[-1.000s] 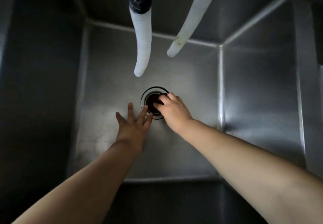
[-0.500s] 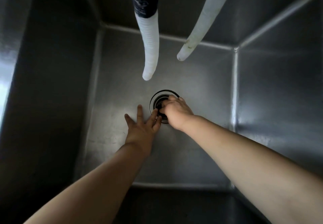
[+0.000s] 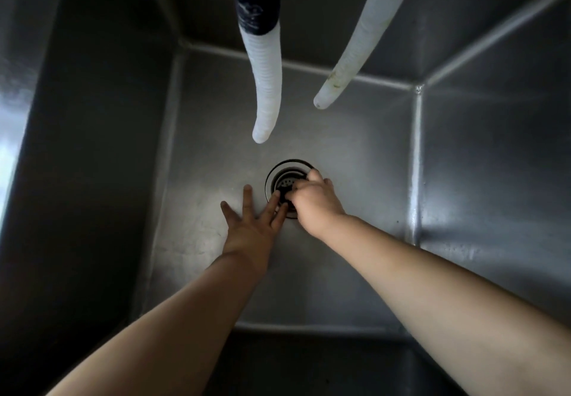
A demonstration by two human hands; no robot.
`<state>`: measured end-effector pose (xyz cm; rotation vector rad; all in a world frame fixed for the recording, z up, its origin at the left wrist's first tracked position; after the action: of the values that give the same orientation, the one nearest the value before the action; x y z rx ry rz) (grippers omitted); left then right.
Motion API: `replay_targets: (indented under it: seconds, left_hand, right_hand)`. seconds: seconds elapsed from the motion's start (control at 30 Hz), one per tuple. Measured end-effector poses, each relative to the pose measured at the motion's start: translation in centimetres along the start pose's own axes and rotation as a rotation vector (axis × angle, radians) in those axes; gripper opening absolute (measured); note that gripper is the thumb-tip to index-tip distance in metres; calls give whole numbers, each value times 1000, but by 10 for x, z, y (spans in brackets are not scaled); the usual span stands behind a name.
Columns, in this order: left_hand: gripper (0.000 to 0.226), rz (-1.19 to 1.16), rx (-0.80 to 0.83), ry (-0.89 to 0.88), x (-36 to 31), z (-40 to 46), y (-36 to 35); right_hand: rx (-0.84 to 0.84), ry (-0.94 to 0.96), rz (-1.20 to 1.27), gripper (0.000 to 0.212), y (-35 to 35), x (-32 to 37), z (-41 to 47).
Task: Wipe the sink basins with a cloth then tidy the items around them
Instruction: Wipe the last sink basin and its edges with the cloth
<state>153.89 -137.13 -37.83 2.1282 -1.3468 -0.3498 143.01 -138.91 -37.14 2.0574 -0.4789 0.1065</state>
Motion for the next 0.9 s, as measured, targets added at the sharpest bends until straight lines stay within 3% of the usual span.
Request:
replay_targets:
  seconds: [0.13,0.2,0.27,0.37,0.57,0.7,0.8,0.9]
  left_hand:
    - [117,-15,-5,-4,0,0,1]
    - [117,-12,-4,-2,0,0,1]
    - [119,-7,-11,10,-1,1,0]
    - [125,-1,-24,30,0,1,-2]
    - [126,-5,-58,43,3,-1,-4]
    - [130,5,-60,29,4,-3,-6]
    - [130,17,-65,24,4,-3,-4]
    - [130,16,-64,22,3,-3,-3]
  right_hand:
    - [-304,-156,593,45,22,-33,-12]
    - [-501,-205,610,44,36,-48,-28]
    - [-644,-128,413,44,41,-55,-43]
    - [-561,-131,161,56,14,-61,-52]
    - [-504,-145,210,61,-22,-32,-81]
    - [-328,103,78,65,-55,-2,-105]
    - [-230,227,-20,68,-63,-18,-122]
    - [-354,153,-51,52,-32,-60,-111]
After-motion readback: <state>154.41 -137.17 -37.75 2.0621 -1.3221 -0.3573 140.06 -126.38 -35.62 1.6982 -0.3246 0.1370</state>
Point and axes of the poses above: each hand's wrist, its own z-axis towards the middle knuckle, its own y-axis out of the back of the hand, x = y × z, the point moved 8 cm from there along z, towards the middle knuckle, and after that the axes turned 6 degrees about z, right-handed, at the moved point
